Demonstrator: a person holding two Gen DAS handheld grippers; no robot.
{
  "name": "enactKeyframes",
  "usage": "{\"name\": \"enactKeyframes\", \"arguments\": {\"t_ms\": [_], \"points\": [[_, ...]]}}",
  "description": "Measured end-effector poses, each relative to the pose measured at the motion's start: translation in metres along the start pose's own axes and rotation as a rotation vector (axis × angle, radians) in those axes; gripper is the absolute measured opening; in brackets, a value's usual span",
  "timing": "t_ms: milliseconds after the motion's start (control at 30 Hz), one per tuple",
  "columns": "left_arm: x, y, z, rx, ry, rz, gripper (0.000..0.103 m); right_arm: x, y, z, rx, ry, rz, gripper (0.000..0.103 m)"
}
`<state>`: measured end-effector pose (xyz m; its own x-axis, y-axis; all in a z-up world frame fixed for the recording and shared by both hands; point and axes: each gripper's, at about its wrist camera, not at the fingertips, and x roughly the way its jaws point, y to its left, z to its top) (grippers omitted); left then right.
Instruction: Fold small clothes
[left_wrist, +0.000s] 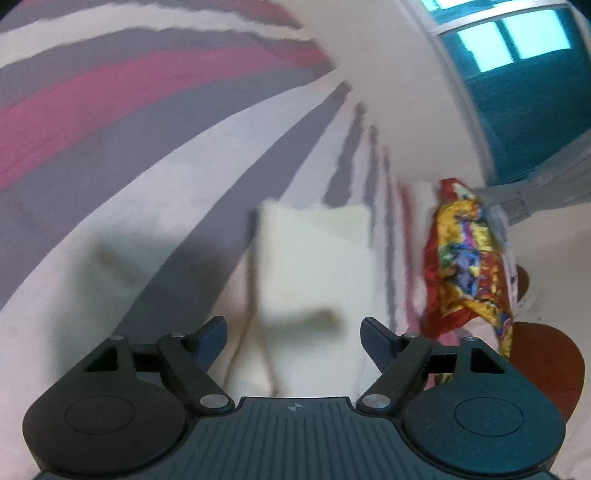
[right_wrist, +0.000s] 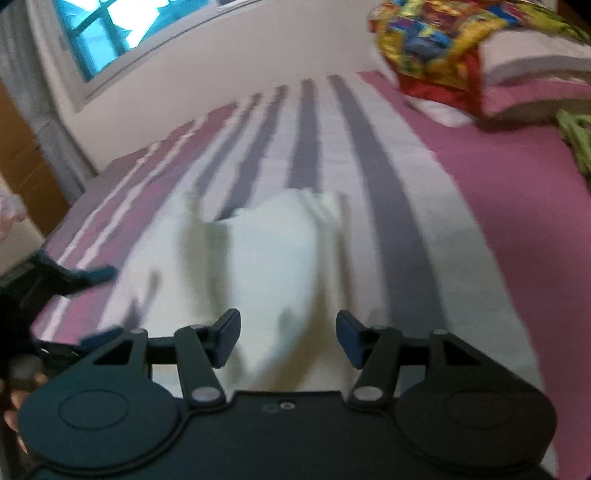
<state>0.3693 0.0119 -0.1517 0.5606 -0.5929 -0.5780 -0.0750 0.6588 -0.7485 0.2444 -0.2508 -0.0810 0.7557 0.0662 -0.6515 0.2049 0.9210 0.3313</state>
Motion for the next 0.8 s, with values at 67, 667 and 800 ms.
{"name": "enactKeyframes", "arguments": {"t_ms": [67,667,800], "points": [[-0.016,0.009,-0.014,-0.003,0.013,-0.021,0.078,0.007,0.018,0.003,-0.034,0.011,0.036,0.057],[-0.007,0.000,0.008,0.254,-0.031,0.156,0.011,0.062,0.107,0.010,-0.259,0.083,0.069,0.055],[-0.006,-0.002,0.037,0.211,-0.099,0.205,0.011,0.055,0.119,0.009,-0.295,0.039,0.065,0.057]]}}
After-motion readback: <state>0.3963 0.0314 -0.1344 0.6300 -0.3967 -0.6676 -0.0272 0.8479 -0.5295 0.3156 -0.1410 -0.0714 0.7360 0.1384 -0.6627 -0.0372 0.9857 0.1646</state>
